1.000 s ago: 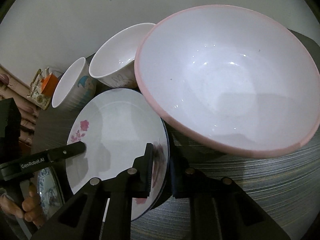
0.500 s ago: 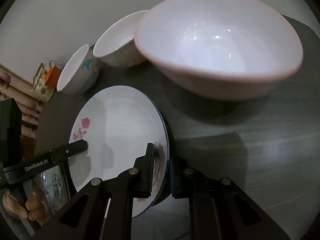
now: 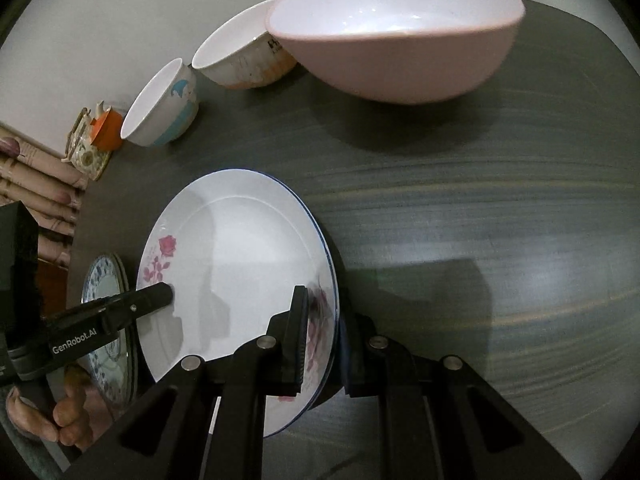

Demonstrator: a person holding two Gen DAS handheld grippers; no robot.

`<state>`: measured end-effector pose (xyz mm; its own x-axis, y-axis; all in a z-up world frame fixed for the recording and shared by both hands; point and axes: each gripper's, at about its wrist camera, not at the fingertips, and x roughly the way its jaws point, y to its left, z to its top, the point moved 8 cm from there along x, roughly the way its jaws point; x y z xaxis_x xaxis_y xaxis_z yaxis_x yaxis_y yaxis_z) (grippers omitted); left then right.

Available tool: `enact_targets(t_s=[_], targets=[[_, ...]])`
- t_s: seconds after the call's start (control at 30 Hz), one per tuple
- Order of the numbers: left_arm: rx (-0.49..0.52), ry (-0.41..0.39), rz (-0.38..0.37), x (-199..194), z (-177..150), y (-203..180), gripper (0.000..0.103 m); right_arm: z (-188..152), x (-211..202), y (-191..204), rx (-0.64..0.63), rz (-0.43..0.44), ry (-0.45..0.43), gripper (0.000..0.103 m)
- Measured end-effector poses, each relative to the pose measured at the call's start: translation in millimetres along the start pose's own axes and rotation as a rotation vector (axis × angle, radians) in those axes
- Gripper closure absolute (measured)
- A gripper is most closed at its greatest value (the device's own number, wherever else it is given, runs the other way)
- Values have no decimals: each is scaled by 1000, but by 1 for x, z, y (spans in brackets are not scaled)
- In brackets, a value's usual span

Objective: Organize plates and bowls

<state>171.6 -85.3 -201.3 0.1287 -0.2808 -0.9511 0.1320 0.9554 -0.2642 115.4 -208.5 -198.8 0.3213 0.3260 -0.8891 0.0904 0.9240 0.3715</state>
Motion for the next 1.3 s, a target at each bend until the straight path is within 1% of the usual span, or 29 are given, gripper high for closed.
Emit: enact_targets(t_s=[0.27, 0.3, 0.43, 0.47, 0.6, 0.67, 0.73, 0.77, 0.83, 0.9, 0.97, 1.03, 1.1, 1.17, 1.3], targets=[[17, 14, 9, 2, -15, -12, 86, -25, -4, -1, 10, -9, 25, 88], [17, 15, 9, 6, -21, -18, 86, -29, -4, 0, 7, -11, 33, 88], [15, 22, 2, 5, -30, -19, 86, -42, -7, 0, 1, -9, 45, 88], [13, 23, 0, 1, -27, -9, 86, -45, -7, 2, -1, -7, 50, 88], [12, 23, -7, 0, -30, -8, 86, -53, -9, 1, -8, -4, 59, 88], [9, 23, -12, -4, -38, 4, 86, -56, -10, 2, -7, -3, 65, 88], [13, 21, -19, -6, -39, 6, 86, -60, -12, 1, -16, -8, 63, 88], [14, 20, -21, -1, -35, 22, 86, -61, -13, 1, -19, -10, 64, 88], [14, 18, -22, -1, -41, 29, 86, -63, -14, 2, -14, -16, 65, 88], [14, 16, -24, -5, -49, 28, 86, -65, -16, 1, -13, -23, 61, 88], [15, 13, -23, 2, -47, 26, 86, -67, -17, 0, -12, -23, 60, 88], [14, 8, -25, 0, -48, 27, 86, -69, -19, -1, -18, -27, 56, 88], [14, -1, -27, -12, -53, 38, 86, -70, -20, -1, -20, -28, 52, 88], [14, -11, -28, -13, -58, 37, 86, -70, -23, 0, -25, -28, 45, 88], [7, -30, -31, -28, -56, 48, 86, -69, -28, 2, -25, -26, 30, 88]])
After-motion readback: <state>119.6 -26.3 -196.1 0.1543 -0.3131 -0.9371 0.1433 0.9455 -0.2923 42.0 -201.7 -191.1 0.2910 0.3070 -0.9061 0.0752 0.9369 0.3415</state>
